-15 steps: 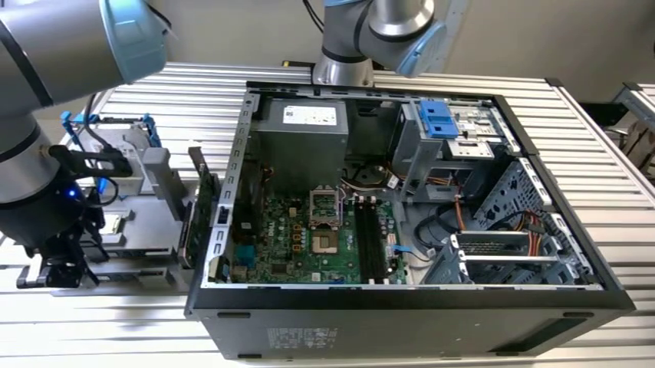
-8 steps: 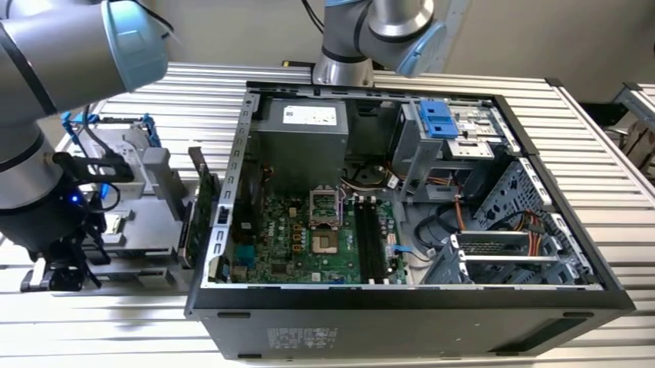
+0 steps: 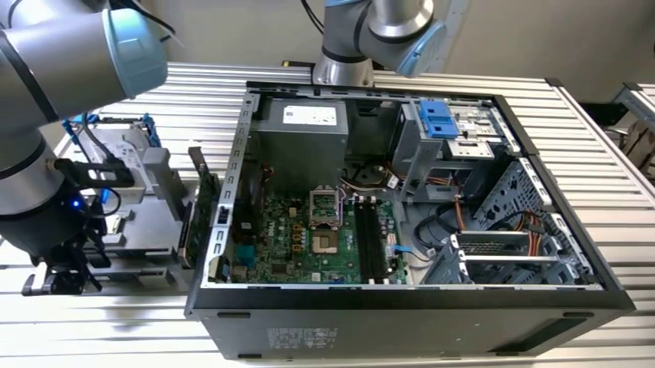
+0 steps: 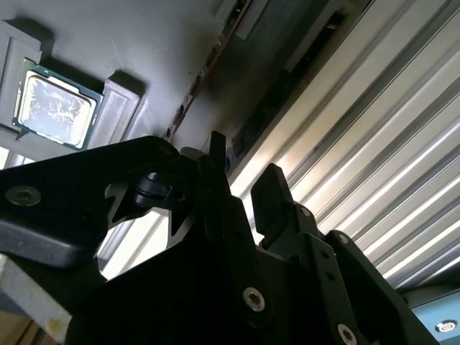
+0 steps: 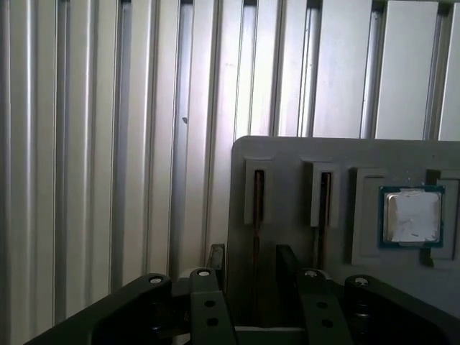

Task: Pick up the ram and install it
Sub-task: 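Pick up the ram and move it above insertion slot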

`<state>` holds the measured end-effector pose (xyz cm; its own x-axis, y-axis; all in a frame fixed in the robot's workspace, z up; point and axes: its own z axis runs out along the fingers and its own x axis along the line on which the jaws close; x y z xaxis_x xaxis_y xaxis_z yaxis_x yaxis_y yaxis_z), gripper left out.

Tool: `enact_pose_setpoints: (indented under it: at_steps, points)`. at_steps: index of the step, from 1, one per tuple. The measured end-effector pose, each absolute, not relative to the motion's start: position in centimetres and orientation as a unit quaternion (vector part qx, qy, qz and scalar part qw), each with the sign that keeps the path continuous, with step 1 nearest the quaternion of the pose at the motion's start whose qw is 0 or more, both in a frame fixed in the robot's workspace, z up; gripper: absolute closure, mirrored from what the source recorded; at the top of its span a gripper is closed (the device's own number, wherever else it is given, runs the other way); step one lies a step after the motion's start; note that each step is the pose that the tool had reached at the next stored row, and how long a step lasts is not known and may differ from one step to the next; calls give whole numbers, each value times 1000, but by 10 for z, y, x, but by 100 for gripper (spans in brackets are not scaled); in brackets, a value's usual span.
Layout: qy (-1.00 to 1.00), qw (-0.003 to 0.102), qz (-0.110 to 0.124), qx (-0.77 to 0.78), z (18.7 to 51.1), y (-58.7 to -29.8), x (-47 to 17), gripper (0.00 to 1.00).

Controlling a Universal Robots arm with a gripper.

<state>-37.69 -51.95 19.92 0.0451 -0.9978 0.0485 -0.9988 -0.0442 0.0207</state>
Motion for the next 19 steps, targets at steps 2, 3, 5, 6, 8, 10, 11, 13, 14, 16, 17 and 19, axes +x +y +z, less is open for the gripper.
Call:
enact_pose_setpoints:
  at_steps: [2,3,5,6,8,10,11,13,14,16,17,19]
  points:
    - [-691,24,10,722,198,-519,-377,0]
    - [-692,24,10,722,197,-520,-377,0]
    - [-693,24,10,721,195,-520,-377,0]
    - [-693,24,10,721,195,-520,-377,0]
    - [-693,24,10,721,194,-520,-377,0]
    - [-693,24,10,721,193,-520,-377,0]
    - [-693,24,10,721,193,-520,-377,0]
    - [-693,24,10,721,193,-520,-377,0]
    - [-693,24,10,721,193,-520,-377,0]
    - [-693,24,10,721,193,-520,-377,0]
    - [-693,24,10,720,193,-520,-377,0]
    - [-693,24,10,721,193,-520,-377,0]
